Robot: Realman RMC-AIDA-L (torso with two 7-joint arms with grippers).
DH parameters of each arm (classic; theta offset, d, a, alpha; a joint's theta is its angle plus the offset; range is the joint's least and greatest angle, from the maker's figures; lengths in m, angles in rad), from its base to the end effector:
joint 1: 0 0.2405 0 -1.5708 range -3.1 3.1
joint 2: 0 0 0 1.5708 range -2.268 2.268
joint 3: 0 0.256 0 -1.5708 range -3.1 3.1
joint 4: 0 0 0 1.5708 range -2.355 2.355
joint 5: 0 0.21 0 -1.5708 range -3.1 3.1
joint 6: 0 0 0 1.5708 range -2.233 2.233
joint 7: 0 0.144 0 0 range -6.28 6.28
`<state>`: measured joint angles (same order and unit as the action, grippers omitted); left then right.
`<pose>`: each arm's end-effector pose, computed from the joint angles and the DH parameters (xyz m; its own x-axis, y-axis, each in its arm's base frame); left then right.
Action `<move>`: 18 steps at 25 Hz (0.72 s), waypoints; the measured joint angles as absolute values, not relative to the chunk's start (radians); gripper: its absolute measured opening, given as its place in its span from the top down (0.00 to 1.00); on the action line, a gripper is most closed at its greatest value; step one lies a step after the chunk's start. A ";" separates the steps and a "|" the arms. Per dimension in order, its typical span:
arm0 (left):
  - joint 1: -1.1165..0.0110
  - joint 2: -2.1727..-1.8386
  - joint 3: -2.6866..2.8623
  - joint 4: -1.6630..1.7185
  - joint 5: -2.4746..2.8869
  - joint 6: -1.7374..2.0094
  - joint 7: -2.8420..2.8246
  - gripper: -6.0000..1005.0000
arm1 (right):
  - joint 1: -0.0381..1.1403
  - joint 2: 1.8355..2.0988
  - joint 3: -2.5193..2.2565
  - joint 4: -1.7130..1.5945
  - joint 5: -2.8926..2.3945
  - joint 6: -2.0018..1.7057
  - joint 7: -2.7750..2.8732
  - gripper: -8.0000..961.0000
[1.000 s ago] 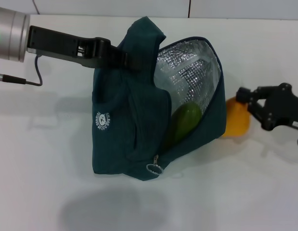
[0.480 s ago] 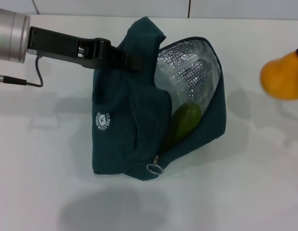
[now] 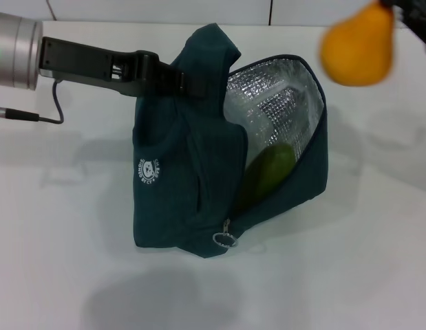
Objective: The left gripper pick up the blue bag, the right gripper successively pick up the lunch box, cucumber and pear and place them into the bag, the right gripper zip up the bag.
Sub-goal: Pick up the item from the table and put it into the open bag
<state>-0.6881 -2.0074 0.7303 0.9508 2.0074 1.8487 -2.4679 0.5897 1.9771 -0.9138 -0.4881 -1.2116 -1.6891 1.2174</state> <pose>-0.1763 0.3564 0.0651 0.4413 0.8454 0.3009 0.8036 -0.5216 0.2866 0.1950 0.3574 0.0596 0.4646 0.0079 -0.8855 -0.3275 -0.9275 -0.1801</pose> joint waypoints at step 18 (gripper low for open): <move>-0.684 -2.001 0.723 0.887 1.981 1.832 -2.432 0.95 | 0.731 2.025 -1.266 -0.476 -1.203 -1.563 1.252 0.96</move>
